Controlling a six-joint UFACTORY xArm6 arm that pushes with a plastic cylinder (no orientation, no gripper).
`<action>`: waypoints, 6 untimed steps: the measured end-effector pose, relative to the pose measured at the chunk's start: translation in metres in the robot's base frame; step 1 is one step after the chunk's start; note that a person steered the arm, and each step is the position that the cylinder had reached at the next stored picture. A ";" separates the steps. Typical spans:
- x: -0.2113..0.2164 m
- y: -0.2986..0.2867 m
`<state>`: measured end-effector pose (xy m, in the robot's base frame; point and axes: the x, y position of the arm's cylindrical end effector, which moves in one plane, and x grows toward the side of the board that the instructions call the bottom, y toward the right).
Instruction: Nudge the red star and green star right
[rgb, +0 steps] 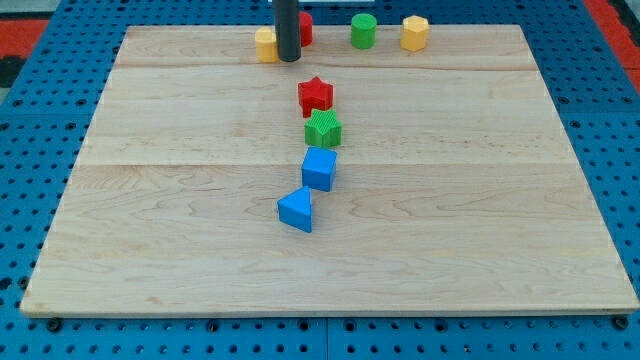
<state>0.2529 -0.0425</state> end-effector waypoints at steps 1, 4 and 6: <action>-0.009 -0.017; 0.026 -0.078; 0.105 -0.011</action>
